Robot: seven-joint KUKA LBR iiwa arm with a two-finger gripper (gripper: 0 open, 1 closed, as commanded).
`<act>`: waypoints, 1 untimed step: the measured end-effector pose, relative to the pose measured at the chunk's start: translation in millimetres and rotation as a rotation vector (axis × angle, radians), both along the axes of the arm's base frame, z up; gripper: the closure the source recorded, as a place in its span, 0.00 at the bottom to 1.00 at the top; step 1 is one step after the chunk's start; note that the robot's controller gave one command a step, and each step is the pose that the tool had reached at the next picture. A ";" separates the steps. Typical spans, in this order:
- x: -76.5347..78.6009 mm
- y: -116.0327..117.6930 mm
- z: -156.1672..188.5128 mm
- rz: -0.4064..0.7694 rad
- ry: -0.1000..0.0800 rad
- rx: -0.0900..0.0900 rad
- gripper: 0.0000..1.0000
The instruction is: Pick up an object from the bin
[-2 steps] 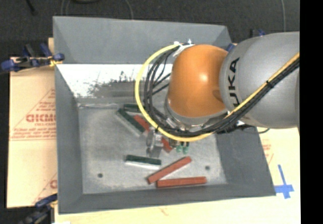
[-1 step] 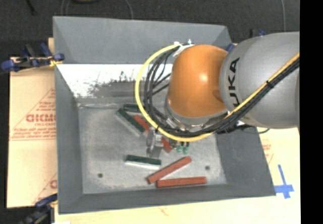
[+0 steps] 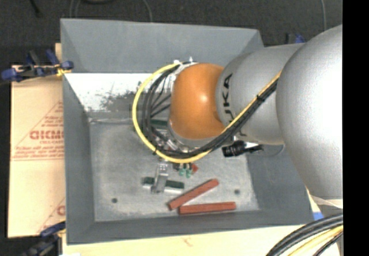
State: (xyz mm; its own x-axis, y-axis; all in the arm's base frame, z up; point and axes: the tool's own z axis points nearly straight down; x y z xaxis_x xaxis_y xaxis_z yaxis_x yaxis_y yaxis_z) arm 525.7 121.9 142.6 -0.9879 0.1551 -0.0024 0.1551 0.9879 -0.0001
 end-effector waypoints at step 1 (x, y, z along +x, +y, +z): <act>0.3 0.0 0.3 0.001 -0.001 0.000 0.00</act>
Offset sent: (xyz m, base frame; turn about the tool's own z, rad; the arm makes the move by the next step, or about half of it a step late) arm -0.0047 -0.0290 -0.0639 -0.1199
